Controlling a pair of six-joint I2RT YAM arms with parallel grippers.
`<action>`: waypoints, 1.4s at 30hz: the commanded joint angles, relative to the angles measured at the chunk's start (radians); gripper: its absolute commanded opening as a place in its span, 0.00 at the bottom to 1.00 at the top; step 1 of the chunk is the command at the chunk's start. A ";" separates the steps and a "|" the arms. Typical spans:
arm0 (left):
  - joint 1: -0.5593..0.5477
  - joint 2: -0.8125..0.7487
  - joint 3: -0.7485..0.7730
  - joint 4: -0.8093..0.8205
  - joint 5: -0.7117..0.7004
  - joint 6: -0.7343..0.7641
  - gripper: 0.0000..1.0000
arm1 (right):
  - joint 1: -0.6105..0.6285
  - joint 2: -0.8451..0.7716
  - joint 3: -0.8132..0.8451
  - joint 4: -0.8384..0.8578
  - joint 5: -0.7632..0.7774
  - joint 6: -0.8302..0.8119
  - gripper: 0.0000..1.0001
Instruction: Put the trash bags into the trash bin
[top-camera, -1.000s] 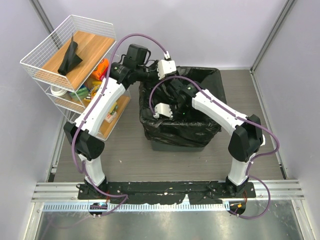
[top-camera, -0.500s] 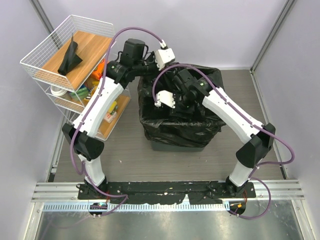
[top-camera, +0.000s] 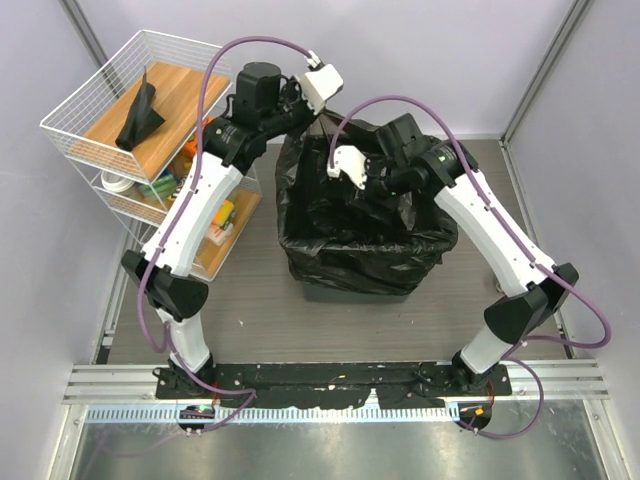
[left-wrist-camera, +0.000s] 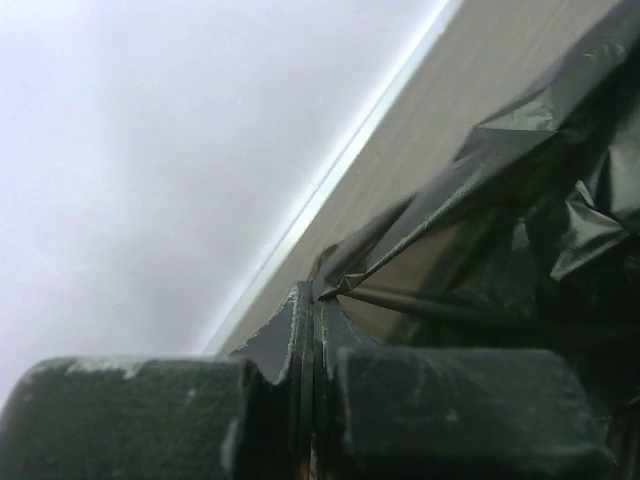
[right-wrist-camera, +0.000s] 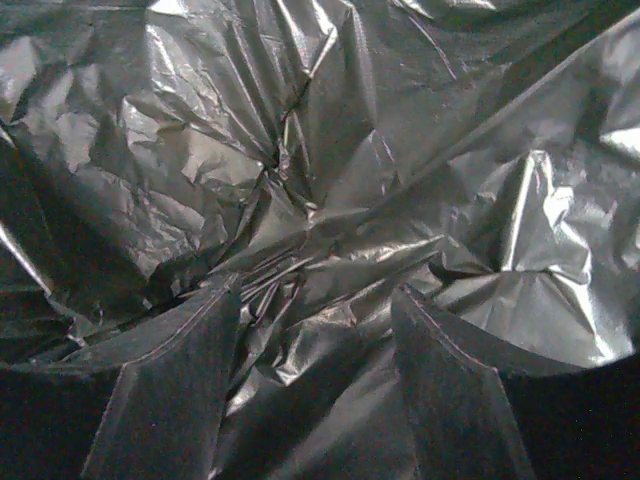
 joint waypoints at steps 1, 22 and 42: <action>0.008 0.026 0.077 0.089 -0.113 0.006 0.00 | -0.024 -0.061 0.054 0.042 -0.079 0.049 0.66; 0.069 0.155 0.185 -0.077 -0.038 0.053 0.57 | -0.056 -0.103 0.030 0.068 -0.108 0.084 0.66; 0.076 0.005 0.135 -0.052 0.175 -0.086 0.99 | -0.055 -0.112 0.083 0.144 -0.127 0.159 0.68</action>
